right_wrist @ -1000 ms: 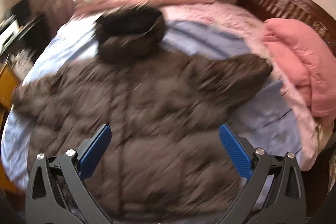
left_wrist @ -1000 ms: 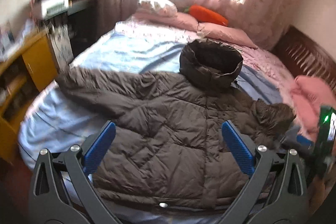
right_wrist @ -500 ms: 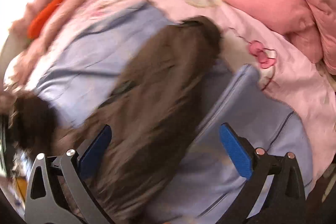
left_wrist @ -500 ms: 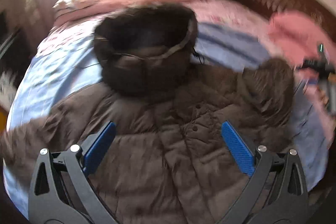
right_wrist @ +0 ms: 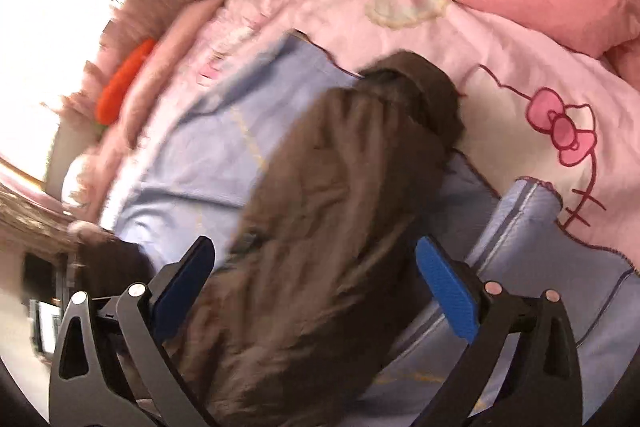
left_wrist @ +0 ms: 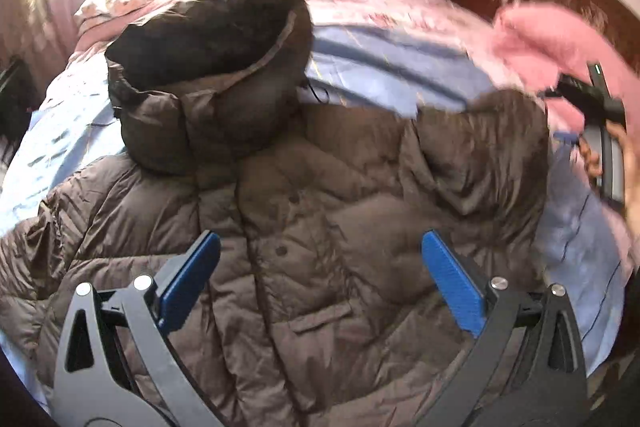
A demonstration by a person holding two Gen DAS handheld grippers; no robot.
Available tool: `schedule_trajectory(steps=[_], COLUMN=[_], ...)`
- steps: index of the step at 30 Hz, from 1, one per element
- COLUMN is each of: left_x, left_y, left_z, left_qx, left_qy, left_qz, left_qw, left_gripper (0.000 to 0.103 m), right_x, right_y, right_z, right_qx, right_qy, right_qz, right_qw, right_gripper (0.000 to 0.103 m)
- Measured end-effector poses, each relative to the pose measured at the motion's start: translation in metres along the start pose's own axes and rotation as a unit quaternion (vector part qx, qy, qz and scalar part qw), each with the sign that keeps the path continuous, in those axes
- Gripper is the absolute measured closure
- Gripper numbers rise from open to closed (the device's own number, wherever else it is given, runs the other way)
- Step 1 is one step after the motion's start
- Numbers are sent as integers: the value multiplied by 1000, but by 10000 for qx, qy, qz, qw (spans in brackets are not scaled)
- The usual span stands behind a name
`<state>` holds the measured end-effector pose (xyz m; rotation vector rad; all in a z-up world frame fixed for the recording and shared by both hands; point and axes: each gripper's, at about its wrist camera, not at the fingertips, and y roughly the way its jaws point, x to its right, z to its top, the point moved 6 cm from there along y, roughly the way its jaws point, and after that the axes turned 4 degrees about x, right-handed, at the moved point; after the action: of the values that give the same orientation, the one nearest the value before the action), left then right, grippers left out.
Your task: Fold large clothes
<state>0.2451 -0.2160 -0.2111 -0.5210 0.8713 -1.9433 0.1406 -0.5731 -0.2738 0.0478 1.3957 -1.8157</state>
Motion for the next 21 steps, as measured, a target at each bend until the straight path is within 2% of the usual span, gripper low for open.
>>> schedule_trajectory(steps=[2, 3, 4, 7, 9, 10, 11, 13, 15, 16, 17, 18, 19, 20, 21], left_x=[7, 8, 8, 12, 15, 16, 18, 23, 30, 33, 36, 38, 39, 38, 38], left_y=[6, 6, 7, 17, 26, 32, 39, 50, 58, 60, 62, 64, 64, 64, 64], left_z=[-6, -9, -11, -20, -24, -25, -26, -29, -34, -35, -37, -38, -38, -38, -38], left_qx=[-62, -43, -20, -45, -72, -85, -118, -205, -268, -279, -300, -303, -294, -255, -236], left_qy=[232, 268, 295, 474, 524, 465, 392, 318, 341, 390, 496, 569, 623, 661, 676], left_qz=[-1, 33, 67, 36, 79, 85, 37, -39, -43, -23, 11, 55, 113, 180, 213], left_qw=[9997, 9996, 9995, 9989, 9986, 9988, 9992, 9993, 9991, 9988, 9983, 9979, 9976, 9973, 9972], left_gripper=[2, 2, 2, 2, 2, 2, 2, 2, 2, 2, 2, 2, 2, 2, 2], right_x=[29, 47, 78, 90, 67, 43, 32, 11, 7, 8, 6, 1, -1, -3, -12], right_y=[11, 18, 26, 9, -3, -6, -4, 19, 48, 55, 48, 41, 33, 15, -16], right_z=[3, 3, 1, 13, 24, 29, 30, 20, 2, -3, 0, 4, 6, 11, 18], right_qx=[-225, -375, -536, 39, 245, 270, 206, -227, -672, -574, -251, -201, -187, 85, 548], right_qy=[200, 283, 412, 1000, 1205, 1021, 841, 492, 653, 758, 818, 1012, 1255, 1382, 1274], right_qz=[-187, -503, -1184, -649, 323, 834, 801, 504, 374, 262, 204, 498, 749, 807, 824], right_qw=[9994, 9976, 9907, 9929, 9919, 9909, 9930, 9973, 9949, 9951, 9961, 9934, 9891, 9871, 9869], right_gripper=[2, 2, 1, 2, 2, 2, 2, 2, 2, 3, 15, 82, 97, 96, 96])
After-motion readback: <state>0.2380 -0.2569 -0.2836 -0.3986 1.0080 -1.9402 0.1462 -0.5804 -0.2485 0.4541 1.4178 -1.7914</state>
